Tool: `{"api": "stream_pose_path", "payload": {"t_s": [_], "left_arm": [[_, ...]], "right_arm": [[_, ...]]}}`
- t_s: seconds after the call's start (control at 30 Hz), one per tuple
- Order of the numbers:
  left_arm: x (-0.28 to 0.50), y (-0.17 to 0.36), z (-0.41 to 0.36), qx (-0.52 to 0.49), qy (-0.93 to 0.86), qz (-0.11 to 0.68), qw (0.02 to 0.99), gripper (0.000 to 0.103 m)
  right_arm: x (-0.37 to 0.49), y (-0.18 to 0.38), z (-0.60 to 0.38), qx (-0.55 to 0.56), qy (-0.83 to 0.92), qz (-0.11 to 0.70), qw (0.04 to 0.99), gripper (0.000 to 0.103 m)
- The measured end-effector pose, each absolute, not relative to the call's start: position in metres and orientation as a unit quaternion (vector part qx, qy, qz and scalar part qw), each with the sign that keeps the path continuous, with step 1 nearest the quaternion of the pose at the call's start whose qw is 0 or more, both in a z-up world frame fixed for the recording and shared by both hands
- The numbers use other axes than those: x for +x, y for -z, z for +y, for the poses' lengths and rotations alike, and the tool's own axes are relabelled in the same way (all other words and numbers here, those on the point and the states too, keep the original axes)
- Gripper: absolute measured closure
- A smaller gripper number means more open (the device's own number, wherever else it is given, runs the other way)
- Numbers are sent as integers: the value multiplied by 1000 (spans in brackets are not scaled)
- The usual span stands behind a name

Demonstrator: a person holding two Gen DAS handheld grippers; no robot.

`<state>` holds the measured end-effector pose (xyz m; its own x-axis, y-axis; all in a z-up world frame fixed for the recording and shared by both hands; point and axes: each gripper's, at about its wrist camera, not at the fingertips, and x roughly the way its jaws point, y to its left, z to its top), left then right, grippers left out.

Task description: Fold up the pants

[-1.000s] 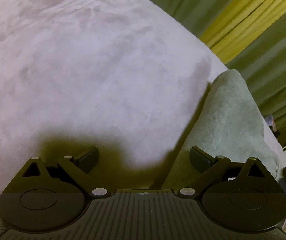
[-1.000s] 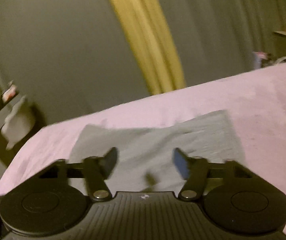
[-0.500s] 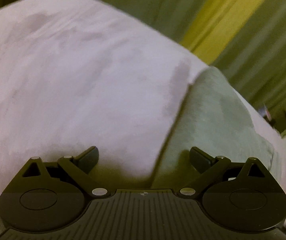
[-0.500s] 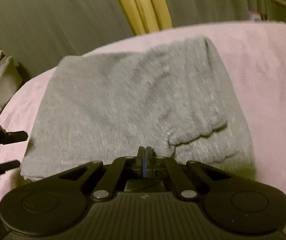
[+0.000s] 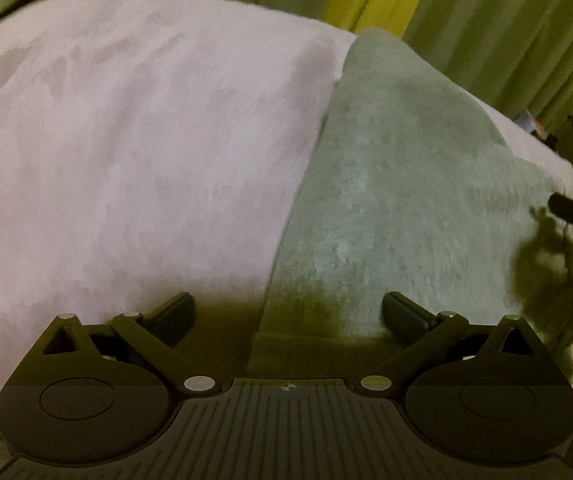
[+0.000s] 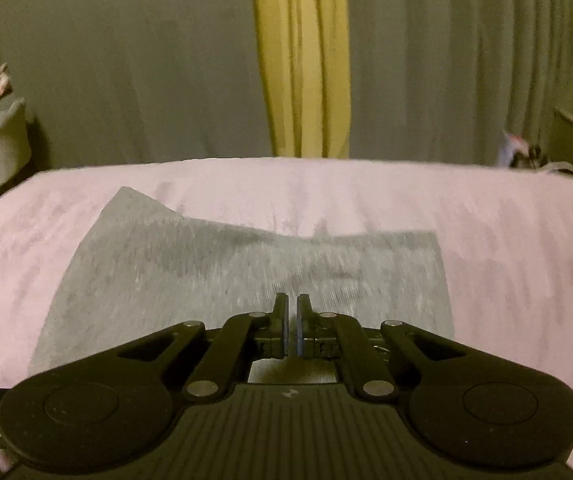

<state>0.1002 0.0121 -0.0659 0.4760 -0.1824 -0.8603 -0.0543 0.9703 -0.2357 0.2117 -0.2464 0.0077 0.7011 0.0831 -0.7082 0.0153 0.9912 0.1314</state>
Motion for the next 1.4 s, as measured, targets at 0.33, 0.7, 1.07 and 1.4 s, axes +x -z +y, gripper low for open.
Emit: {"api": "stream_pose_path", "payload": {"t_s": [0.33,0.7,1.07,1.4], "left_arm": [[102,68,13,-117,37,512,850,0],[103,68,13,-120,37,513,849,0],[100,66,15,-126,34,513,849,0],[100,65,15,-125,34,512,849,0]], "right_arm": [[229,25,-293,161,-20,427,890,103],[144,16,-284,186,-58,409,891,71],[121,0,-288,157,-66,416,893,7],[126,35,-344,261,42,448,854,4]]}}
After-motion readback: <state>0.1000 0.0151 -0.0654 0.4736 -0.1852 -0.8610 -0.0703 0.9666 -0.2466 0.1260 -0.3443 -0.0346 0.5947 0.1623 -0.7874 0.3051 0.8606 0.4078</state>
